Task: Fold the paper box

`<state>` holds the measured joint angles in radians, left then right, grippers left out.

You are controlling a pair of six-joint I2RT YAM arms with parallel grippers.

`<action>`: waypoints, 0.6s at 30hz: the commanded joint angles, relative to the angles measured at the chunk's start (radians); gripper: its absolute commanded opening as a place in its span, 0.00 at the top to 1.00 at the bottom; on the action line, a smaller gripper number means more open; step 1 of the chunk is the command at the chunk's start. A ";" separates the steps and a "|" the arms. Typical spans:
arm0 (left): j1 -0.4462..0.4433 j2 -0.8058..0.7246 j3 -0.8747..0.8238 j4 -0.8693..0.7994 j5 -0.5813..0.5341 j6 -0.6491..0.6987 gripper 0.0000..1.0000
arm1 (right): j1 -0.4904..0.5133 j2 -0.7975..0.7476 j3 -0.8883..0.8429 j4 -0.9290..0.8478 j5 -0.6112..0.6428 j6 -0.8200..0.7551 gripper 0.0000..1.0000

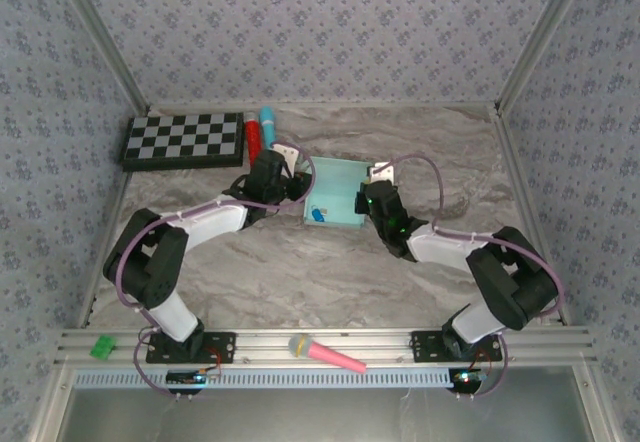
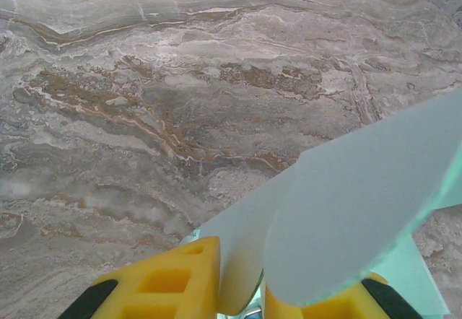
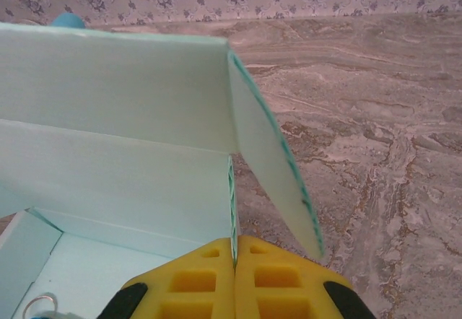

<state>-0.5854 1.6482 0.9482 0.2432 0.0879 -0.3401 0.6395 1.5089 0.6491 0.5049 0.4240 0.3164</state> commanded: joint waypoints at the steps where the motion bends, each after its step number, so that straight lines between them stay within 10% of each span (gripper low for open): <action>1: -0.008 0.014 0.033 0.039 -0.004 -0.023 0.79 | 0.009 0.021 0.041 0.040 0.018 0.031 0.93; 18: -0.009 0.034 0.016 0.090 -0.011 -0.026 0.90 | 0.006 0.118 0.135 0.057 0.015 -0.008 0.93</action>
<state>-0.5846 1.6650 0.9489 0.2584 0.0509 -0.3569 0.6403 1.5978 0.7460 0.5205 0.4446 0.3141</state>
